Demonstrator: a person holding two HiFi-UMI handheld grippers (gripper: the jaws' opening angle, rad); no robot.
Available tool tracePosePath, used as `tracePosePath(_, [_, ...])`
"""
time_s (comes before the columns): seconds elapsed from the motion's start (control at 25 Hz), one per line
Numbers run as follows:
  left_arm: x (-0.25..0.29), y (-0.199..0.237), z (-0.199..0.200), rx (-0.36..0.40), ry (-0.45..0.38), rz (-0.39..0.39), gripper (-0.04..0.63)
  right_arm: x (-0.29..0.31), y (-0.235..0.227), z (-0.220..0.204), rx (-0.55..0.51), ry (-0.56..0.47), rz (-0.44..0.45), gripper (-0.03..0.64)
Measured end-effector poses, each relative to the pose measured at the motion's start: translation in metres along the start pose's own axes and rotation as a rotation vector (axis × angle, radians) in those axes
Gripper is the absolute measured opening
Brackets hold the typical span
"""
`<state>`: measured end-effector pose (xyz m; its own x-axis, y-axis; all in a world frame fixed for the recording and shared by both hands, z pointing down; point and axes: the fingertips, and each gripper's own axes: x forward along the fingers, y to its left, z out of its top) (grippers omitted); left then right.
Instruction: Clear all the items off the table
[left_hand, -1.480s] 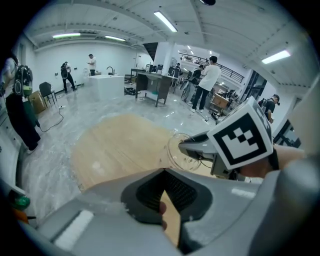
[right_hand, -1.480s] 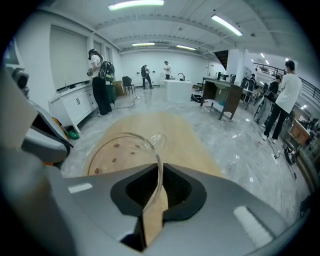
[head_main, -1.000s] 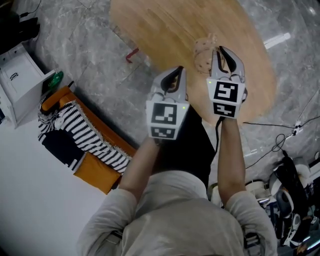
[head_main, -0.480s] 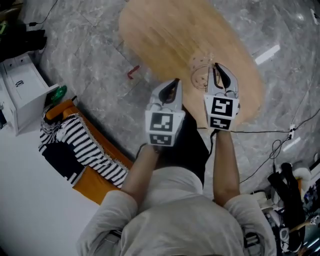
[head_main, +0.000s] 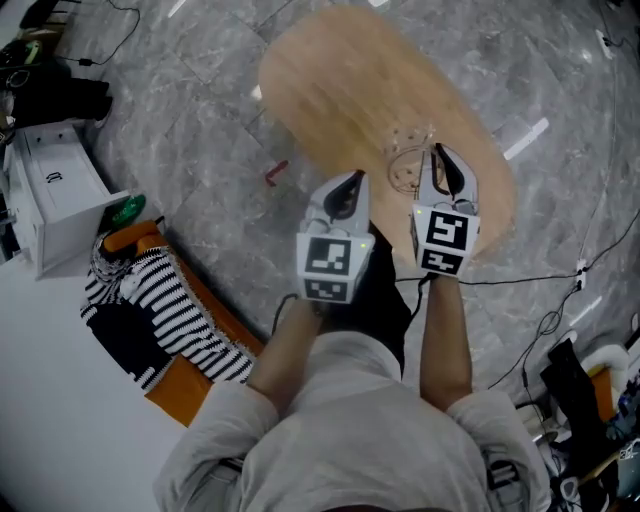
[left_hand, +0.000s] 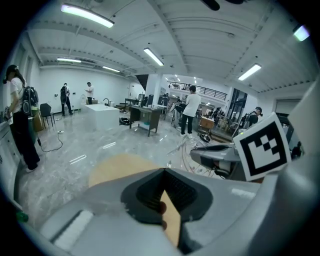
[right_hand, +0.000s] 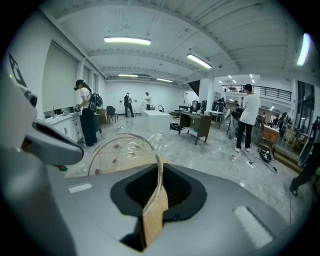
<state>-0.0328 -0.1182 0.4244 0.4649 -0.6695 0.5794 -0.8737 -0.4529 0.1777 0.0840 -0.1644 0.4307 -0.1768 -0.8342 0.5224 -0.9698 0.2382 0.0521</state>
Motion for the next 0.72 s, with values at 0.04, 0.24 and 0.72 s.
tracePosePath(0.04, [-0.007,-0.002,0.001,0.002,-0.011,-0.005,0.02,-0.006,0.004,0.004,0.004,-0.014,-0.008,0.037])
tracePosePath(0.24, [-0.043,0.001,-0.004,0.04,-0.041,-0.018,0.02,-0.039,0.024,0.012,0.025,-0.058,-0.031,0.038])
tracePosePath(0.72, [-0.139,0.016,0.005,0.069,-0.164,-0.035,0.02,-0.141,0.086,0.037,-0.035,-0.177,-0.124,0.038])
